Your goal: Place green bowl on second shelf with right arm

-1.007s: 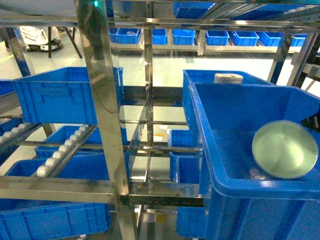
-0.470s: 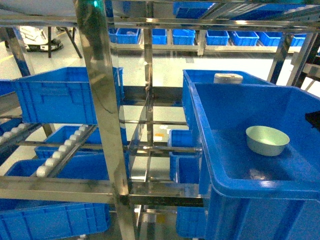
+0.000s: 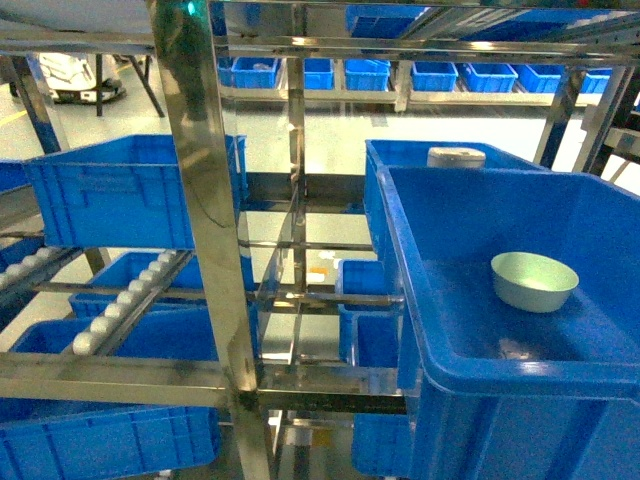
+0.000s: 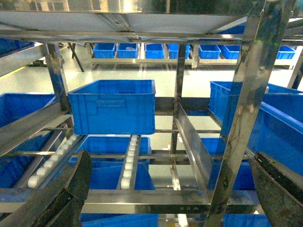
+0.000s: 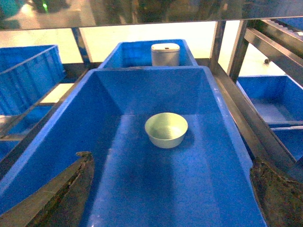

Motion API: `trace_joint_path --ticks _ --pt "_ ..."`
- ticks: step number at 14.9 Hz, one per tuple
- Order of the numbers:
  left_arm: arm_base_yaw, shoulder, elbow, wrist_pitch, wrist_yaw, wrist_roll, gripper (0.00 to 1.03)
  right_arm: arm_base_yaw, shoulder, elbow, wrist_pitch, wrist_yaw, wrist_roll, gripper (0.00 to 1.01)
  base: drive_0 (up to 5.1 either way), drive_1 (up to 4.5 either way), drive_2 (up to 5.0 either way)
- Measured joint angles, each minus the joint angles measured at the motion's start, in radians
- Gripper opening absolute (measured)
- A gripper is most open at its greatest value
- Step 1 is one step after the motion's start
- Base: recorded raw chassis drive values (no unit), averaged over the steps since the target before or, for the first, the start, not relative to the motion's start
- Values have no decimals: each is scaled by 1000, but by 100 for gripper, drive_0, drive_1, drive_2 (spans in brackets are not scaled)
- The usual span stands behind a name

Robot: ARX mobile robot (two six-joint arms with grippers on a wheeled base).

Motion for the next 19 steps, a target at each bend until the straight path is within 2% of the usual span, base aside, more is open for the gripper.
trace_joint_path --ticks 3,4,5,6,10,13,14,15,16,19 --pt "0 0 0 0 0 0 98 -58 -443 -79 -352 -75 -4 98 0 0 0" --pt "0 0 0 0 0 0 98 -67 -514 -79 -388 -82 -4 98 0 0 0" --pt "0 0 0 1 0 0 98 -70 -519 -74 -387 -84 -5 98 0 0 0" --pt "0 0 0 0 0 0 98 -54 -528 -126 -235 -51 -6 91 0 0 0" --pt "0 0 0 -2 0 0 98 1 -604 -240 -98 5 -6 71 0 0 0" --pt "0 0 0 0 0 0 98 63 -666 -307 -81 72 -6 40 0 0 0" --pt "0 0 0 0 0 0 98 90 -694 -339 -83 97 -6 23 0 0 0" --pt "0 0 0 0 0 0 98 160 -722 -359 -92 184 -6 10 0 0 0" --pt "0 0 0 0 1 0 98 220 -746 -376 -95 205 -10 2 0 0 0" --pt "0 0 0 0 0 0 98 212 -790 -407 -106 224 -11 2 0 0 0"
